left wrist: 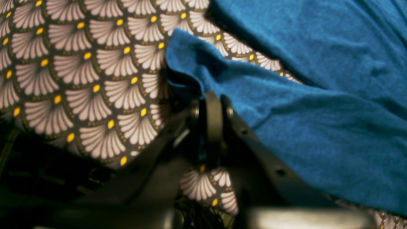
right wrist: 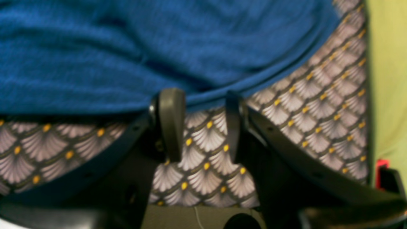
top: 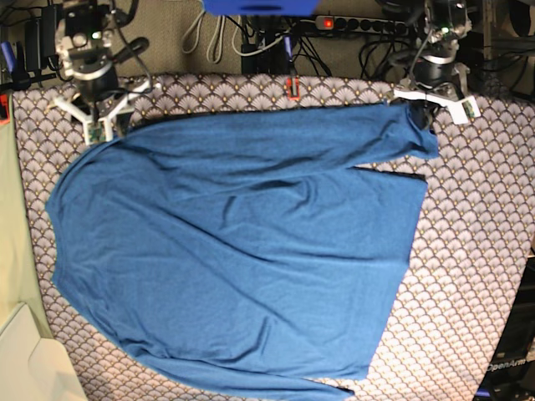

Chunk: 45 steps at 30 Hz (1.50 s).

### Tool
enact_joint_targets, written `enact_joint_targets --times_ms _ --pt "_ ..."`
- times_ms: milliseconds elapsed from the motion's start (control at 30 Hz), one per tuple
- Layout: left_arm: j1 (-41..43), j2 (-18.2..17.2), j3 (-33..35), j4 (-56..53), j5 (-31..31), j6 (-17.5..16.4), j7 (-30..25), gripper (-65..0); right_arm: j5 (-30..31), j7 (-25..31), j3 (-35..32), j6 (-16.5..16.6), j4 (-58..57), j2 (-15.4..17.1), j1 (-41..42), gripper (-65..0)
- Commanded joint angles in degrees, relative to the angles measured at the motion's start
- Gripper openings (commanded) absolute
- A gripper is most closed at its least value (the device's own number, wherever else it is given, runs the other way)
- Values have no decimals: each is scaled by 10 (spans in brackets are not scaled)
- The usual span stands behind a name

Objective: Fold the T-shirt properly

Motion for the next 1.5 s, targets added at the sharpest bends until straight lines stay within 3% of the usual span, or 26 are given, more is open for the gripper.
enact_joint_targets --times_ms 0,300,567,633,900,1033,1467 --pt "3 -4 -2 15 1 -3 -12 -646 -1 11 3 0 6 6 -2 -410" --pt "3 -4 -2 21 1 -3 -12 -646 -1 11 18 0 5 4 -2 -276" --pt "3 -4 -2 21 1 -3 -12 -646 -1 15 20 0 -46 8 32 -273" --pt "2 -4 -2 21 1 -3 -12 -646 -1 19 16 0 -65 31 35 -273" --pt "2 -5 -2 21 1 -2 -12 -646 -1 151 17 0 -115 83 9 -273" --pt "2 -22 -2 21 1 -2 -12 -646 -1 155 18 0 -126 77 11 -273" --pt "2 -23 -2 51 1 -1 -12 -646 -1 153 21 0 -127 2 36 -270"
